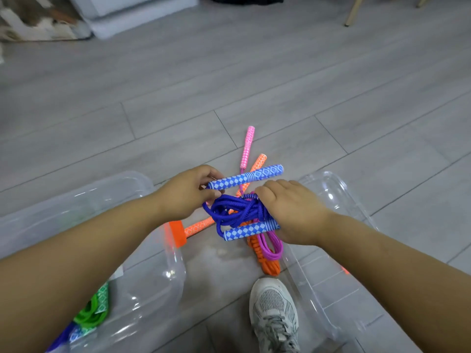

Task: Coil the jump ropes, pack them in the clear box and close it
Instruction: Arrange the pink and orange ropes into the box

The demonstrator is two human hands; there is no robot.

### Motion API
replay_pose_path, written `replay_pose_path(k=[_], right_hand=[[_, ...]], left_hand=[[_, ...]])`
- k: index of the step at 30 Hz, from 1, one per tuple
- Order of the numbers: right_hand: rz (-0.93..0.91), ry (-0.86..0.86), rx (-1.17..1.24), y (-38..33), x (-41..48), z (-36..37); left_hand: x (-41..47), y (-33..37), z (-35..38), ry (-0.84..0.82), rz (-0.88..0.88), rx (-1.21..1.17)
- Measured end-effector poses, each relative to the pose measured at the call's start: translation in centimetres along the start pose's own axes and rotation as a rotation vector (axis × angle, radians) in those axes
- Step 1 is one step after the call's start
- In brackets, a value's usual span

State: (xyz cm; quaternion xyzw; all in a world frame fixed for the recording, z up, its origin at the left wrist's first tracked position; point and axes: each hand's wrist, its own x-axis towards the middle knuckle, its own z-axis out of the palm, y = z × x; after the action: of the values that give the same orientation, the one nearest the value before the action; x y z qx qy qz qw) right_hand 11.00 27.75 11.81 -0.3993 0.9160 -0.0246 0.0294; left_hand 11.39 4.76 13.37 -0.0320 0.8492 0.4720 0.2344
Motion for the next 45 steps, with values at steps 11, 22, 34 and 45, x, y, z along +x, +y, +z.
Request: replay_pose_path(k=[11, 22, 34, 45], right_hand=[[-0.196, 0.064, -0.233, -7.7, 0.0, -9.2], [-0.333, -0.220, -0.166, -19.5, 2.5, -11.9], [-0.308, -0.232, -0.216, -25.9, 10.7, -5.8], [0.038, -0.642, -0.172, -27.0, 16.1, 3.0]], left_hand=[[-13.6, 1.5, -4.6, 0.052, 0.125, -0.102], [-24.1, -5.0, -6.9, 0.218, 0.031, -0.055], [-23.5, -14.8, -12.2, 0.405, -0.112, -0.210], [-21.4, -24.9, -14.2, 0.094, -0.411, 0.420]])
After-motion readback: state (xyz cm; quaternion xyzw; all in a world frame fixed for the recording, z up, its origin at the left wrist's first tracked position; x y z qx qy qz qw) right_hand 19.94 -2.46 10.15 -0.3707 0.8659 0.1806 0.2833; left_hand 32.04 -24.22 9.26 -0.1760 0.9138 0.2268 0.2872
